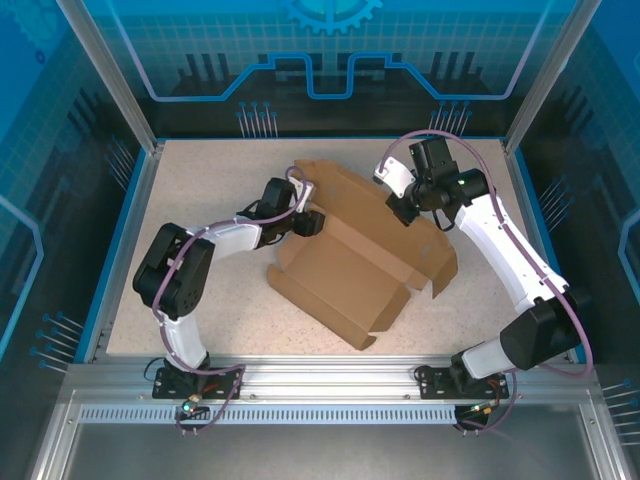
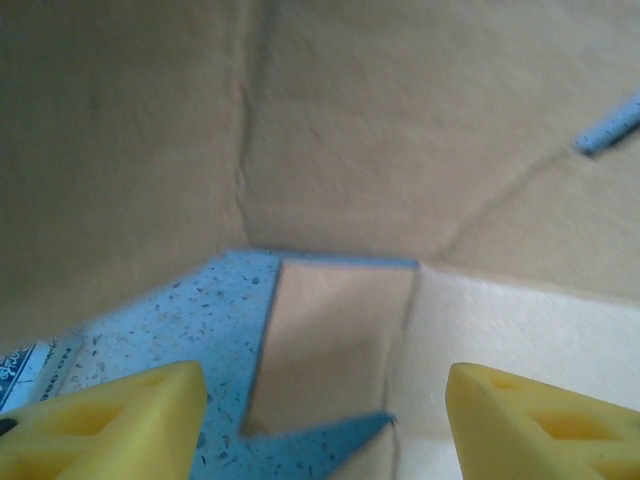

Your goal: Fold the paper box

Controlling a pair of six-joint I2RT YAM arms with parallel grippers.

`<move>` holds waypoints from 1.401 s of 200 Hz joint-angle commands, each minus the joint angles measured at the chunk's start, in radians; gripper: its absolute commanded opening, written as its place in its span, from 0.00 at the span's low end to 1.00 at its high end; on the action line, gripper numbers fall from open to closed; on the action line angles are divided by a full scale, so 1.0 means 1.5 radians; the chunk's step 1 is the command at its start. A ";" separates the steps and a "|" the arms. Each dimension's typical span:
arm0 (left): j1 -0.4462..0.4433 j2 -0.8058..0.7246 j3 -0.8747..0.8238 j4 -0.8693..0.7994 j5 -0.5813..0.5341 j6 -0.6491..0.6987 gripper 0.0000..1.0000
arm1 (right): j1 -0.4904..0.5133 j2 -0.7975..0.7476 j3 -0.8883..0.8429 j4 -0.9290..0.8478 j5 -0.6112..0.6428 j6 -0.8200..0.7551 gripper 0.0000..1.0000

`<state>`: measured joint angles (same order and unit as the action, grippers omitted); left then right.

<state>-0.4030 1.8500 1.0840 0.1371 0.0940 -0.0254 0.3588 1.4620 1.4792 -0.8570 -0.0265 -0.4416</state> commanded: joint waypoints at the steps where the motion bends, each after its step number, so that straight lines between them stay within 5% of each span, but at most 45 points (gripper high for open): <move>1: 0.007 0.019 0.016 0.027 0.011 0.010 0.66 | -0.009 -0.007 0.022 -0.017 -0.028 0.017 0.00; 110: -0.003 -0.030 -0.060 0.118 0.091 -0.032 0.45 | -0.019 0.020 0.028 -0.003 -0.010 0.042 0.00; 280: -0.069 0.030 -0.069 0.167 0.077 -0.015 0.49 | -0.030 0.024 -0.027 0.039 -0.029 0.064 0.00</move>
<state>-0.5007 1.8999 0.9787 0.3641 0.2070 -0.0528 0.3305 1.4940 1.4471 -0.8436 -0.0505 -0.3656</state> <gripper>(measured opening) 0.481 0.048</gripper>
